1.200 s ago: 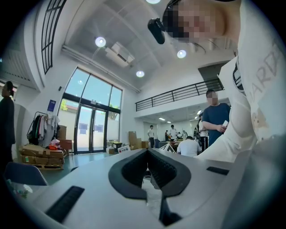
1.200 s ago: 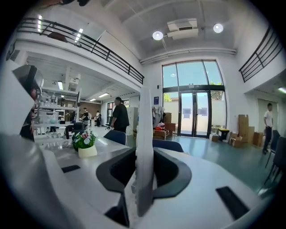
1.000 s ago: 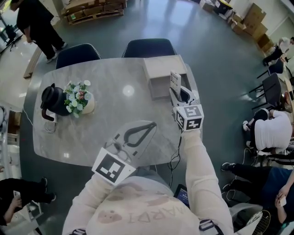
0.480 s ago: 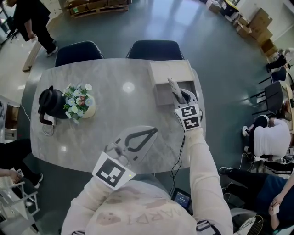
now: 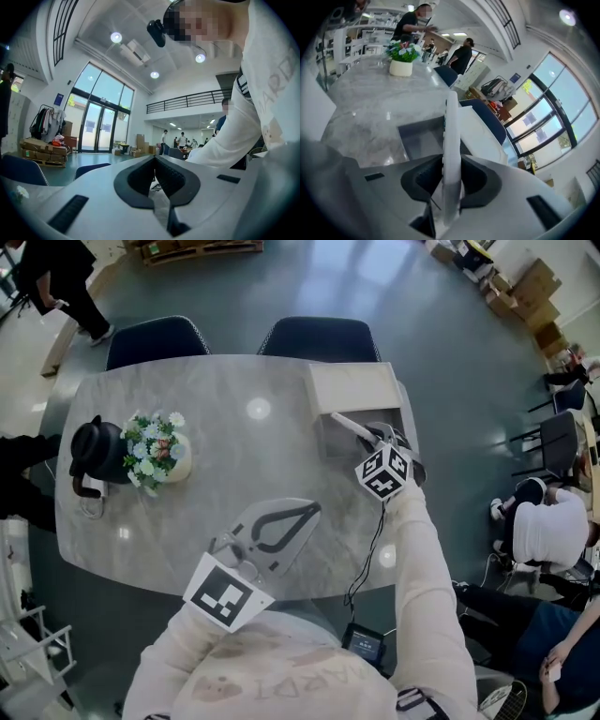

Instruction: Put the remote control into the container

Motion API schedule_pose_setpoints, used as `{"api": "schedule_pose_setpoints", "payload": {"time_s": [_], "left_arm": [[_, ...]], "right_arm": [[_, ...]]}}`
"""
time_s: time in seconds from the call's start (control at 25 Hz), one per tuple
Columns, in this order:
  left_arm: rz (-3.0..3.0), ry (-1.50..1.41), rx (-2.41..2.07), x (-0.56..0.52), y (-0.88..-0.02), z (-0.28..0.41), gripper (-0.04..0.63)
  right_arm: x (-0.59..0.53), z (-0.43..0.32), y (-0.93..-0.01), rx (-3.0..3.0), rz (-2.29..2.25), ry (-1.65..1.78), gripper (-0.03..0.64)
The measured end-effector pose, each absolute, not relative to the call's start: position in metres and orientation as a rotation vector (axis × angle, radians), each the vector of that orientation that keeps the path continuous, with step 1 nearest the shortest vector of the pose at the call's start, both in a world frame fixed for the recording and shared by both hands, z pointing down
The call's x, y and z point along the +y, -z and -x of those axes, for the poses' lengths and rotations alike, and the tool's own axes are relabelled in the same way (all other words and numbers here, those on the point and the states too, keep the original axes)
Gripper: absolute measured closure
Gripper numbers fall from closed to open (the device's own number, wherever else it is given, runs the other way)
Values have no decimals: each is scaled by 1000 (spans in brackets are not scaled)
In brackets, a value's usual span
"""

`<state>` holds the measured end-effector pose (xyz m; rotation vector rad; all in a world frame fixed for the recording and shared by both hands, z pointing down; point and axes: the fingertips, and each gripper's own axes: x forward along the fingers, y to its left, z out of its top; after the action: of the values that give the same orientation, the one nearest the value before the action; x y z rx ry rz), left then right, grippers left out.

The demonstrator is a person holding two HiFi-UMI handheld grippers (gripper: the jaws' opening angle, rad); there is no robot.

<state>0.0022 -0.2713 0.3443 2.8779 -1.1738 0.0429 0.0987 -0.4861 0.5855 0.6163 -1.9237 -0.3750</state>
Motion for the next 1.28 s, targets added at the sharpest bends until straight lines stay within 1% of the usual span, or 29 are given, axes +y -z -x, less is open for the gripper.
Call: {"api": "schedule_pose_setpoints", "payload": {"time_s": [0.24,0.6,0.96,1.28], "left_arm": [[-2861,-58,-1197,-279,-352,9,583],[-2826,-73,-1199,-289,-364,13,583],[-2793,-88,-1215,-298,-371,19,583],[-2790,-109,-1231,-304,-376,25,583]], "right_arm": [[-490,-110,-619,-1772,-447,436,512],[-504,-112,-640,-1655,-359,496,512],[-521,-101,-649,-1563,-346,609,512],[-530,-98,-658,-1541,-364,624,511]]}}
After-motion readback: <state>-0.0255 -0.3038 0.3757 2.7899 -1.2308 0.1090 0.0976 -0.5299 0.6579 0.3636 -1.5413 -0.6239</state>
